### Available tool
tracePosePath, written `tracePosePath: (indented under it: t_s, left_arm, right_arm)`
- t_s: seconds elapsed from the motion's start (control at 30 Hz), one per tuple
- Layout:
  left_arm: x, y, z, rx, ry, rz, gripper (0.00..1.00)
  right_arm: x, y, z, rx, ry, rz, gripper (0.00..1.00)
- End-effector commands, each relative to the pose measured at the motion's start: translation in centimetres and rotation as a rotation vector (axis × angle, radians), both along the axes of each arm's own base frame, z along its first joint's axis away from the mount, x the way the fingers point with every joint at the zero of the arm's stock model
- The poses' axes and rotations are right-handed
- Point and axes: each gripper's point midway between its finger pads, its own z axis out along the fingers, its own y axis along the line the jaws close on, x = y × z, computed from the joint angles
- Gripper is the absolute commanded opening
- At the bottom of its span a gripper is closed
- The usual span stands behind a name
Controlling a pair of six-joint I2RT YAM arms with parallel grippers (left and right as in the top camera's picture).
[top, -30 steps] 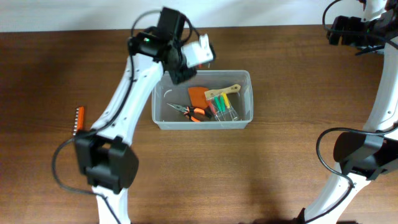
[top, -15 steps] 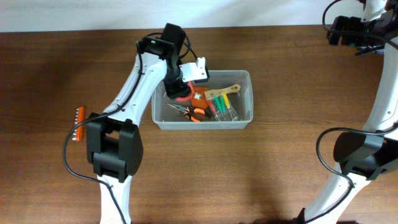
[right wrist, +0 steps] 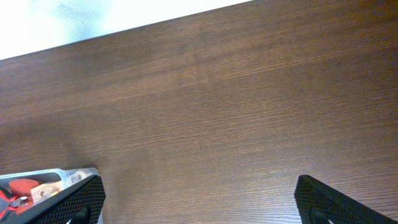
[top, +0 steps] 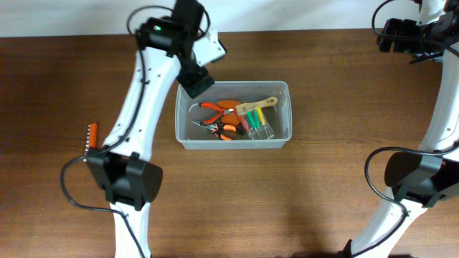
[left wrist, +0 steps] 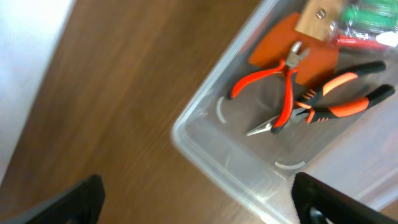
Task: Pack container
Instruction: 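Release the cutters into the container and pull the left arm back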
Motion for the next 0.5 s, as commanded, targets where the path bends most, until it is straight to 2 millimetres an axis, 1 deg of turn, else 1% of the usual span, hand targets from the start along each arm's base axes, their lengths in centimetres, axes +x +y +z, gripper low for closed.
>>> tracePosePath:
  t_s: [0.0,0.1,0.13,0.2,0.33,0.47]
  left_arm:
    - [-0.8,3.8,2.3,0.005,-0.013,0.146,0.99]
    - [-2.8,7.9,0.3,-0.005,0.140,0.249,0.99]
    - [-3.2,9.1,-0.3,-0.021,0.177,0.296,0.99]
    - [-3.4,12.0,-1.7,-0.062,0.225,0.441,0.99]
    - [-3.0,18.1,-4.6,-0.179,0.267,0.739,0.99]
    - [-3.8,22.8,-7.4,-0.222,0.298,0.869,0.98]
  right_arm:
    - [0.0,-0.1,-0.5,0.010,0.011,-0.008,0.98]
    - [0.0,-0.1,-0.5,0.010,0.011,-0.008,0.98]
    - [0.0,-0.1,-0.5,0.010,0.011,-0.009,0.98]
    - [0.0,-0.1,-0.5,0.010,0.011,-0.009,0.98]
    - [0.0,-0.1,-0.5,0.010,0.011,-0.009,0.98]
    - [0.0,-0.1,-0.5,0.010,0.011,-0.009,0.98]
